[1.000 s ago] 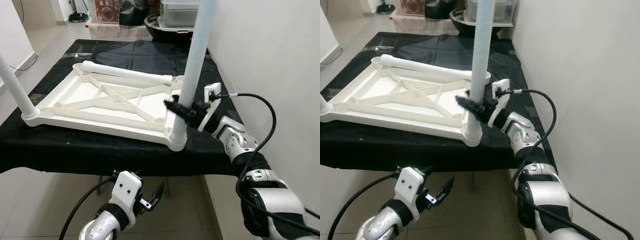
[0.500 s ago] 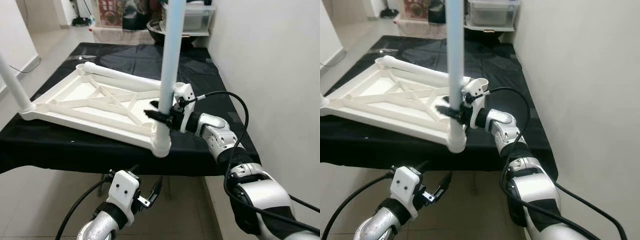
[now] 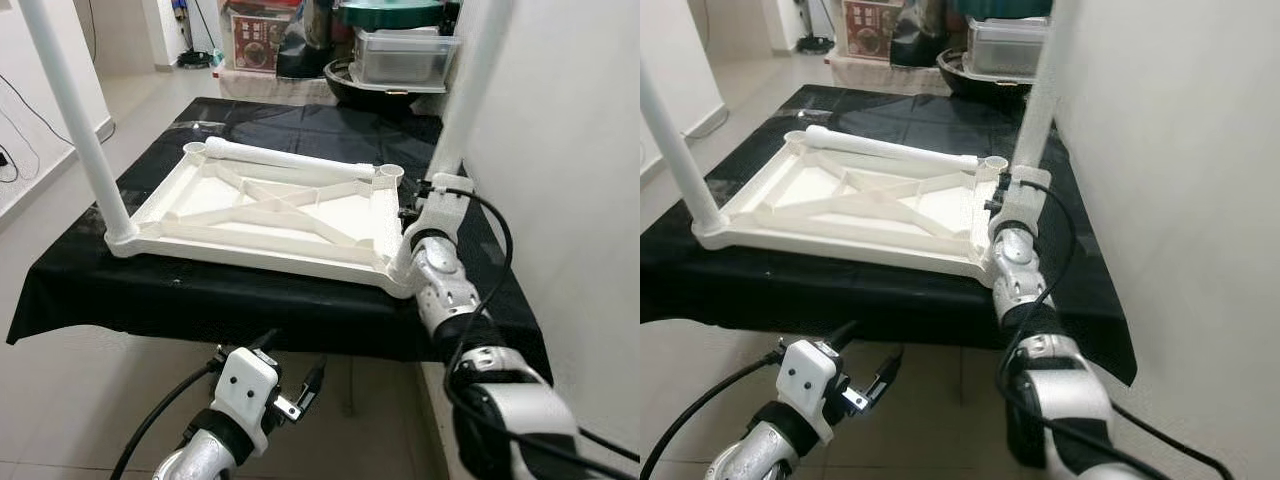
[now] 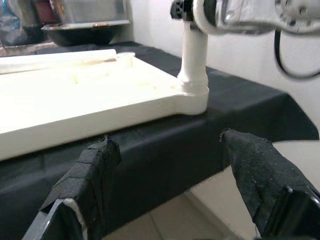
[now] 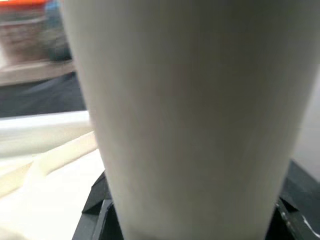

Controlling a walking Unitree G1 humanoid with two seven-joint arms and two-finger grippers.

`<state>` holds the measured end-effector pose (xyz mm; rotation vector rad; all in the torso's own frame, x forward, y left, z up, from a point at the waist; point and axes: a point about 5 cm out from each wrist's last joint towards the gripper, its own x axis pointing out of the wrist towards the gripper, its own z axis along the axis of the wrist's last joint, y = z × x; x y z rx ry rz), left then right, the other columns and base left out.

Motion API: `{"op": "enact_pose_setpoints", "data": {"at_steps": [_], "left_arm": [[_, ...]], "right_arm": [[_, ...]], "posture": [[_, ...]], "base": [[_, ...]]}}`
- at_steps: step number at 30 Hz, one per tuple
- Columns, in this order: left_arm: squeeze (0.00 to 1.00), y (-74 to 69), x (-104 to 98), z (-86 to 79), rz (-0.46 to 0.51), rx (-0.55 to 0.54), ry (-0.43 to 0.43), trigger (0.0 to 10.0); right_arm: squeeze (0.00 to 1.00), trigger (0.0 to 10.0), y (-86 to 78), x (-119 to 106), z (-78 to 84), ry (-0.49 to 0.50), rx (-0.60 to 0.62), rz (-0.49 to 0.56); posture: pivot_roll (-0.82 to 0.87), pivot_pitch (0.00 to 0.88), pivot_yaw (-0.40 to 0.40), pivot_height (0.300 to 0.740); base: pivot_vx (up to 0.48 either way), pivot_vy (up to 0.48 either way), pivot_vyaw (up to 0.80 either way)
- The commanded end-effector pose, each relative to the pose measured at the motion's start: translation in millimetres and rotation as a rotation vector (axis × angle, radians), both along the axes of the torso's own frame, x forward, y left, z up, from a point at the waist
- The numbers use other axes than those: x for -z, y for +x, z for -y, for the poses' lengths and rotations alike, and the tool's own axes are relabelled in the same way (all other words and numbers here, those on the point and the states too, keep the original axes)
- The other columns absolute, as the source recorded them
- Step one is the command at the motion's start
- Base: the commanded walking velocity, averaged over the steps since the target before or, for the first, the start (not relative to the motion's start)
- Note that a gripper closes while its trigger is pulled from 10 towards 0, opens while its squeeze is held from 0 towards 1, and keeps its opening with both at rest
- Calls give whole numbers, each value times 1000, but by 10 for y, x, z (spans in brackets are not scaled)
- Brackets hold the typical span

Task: Building children table

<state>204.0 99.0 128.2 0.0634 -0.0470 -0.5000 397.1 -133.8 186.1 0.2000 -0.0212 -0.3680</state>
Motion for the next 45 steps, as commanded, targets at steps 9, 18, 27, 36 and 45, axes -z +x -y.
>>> {"op": "enact_pose_setpoints", "data": {"at_steps": [9,18,27,36,45], "left_arm": [[0,-12,17,8,0,9,18,10000],[0,1,29,22,-7,16,12,10000],[0,11,34,24,-7,20,15,10000],[0,-2,37,29,-7,23,21,10000],[0,-15,49,33,-13,26,19,10000]], "right_arm": [[1000,10000,-71,223,-341,186,-159,-4],[0,10000,-51,-72,-145,89,-798,234],[0,10000,-183,-198,-121,89,-1312,231],[0,0,-359,44,-419,-175,-1767,14],[0,0,-234,16,-451,-229,-1529,65]], "posture": [[140,103,-52,740],[135,100,-54,740],[138,92,-56,740],[153,83,-62,740],[152,74,-63,740]], "base": [[0,0,0],[0,0,0],[0,0,0],[0,0,0],[0,0,0]]}}
